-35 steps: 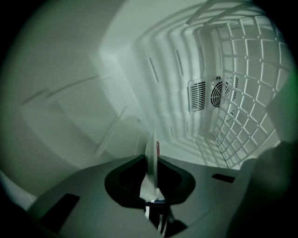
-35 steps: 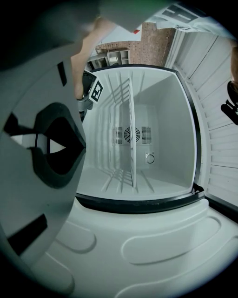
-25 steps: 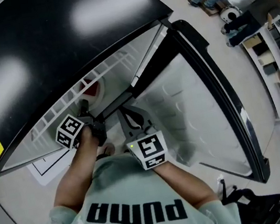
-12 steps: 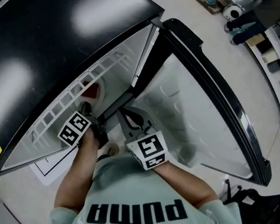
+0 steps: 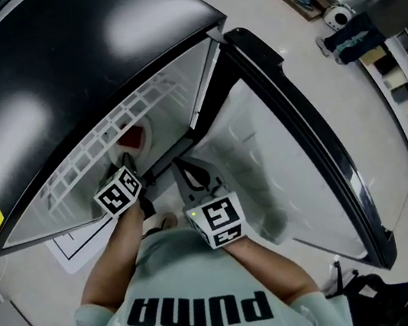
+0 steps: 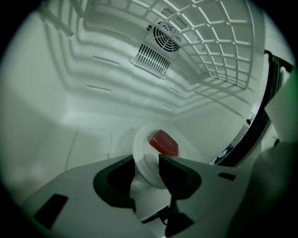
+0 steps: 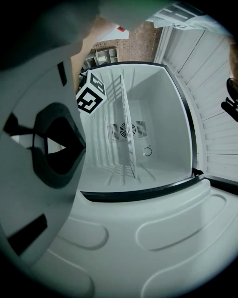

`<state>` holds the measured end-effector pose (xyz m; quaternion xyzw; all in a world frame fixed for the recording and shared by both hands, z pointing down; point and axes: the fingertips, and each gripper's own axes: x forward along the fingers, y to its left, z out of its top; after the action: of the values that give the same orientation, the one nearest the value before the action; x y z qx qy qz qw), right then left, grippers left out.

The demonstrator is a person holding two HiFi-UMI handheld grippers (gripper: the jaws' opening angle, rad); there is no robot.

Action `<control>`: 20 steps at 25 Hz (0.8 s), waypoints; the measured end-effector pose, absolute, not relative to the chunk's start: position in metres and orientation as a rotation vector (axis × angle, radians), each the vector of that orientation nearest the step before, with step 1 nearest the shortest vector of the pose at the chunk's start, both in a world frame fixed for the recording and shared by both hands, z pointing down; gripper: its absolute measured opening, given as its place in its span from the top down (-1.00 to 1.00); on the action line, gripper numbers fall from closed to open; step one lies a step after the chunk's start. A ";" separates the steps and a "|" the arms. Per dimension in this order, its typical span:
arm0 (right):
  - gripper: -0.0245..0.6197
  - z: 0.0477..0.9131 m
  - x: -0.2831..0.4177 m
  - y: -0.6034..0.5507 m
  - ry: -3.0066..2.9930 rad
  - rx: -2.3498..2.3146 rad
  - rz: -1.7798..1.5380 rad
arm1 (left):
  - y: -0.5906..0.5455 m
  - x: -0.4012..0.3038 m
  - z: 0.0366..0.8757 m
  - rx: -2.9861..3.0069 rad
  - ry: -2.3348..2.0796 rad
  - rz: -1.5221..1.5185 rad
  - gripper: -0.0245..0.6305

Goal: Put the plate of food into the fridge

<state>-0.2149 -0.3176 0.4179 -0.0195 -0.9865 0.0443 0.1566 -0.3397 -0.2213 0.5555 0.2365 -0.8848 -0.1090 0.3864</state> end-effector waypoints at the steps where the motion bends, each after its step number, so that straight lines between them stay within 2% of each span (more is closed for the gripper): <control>1: 0.91 0.418 -0.214 -0.317 -2.818 -0.059 0.132 | -0.220 -0.339 0.556 0.607 -2.261 -0.237 0.48; 9: 0.91 0.418 -0.215 -0.314 -2.823 -0.066 0.124 | -0.215 -0.335 0.553 0.682 -2.343 -0.051 0.38; 20: 0.91 0.416 -0.216 -0.301 -2.815 -0.055 0.093 | -0.215 -0.317 0.528 0.918 -2.405 -0.122 0.38</control>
<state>-0.2165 -0.3015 0.4157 -0.0194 -0.9861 0.0327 0.1615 -0.3170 -0.2147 0.5284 0.3420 -0.8964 -0.0453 0.2784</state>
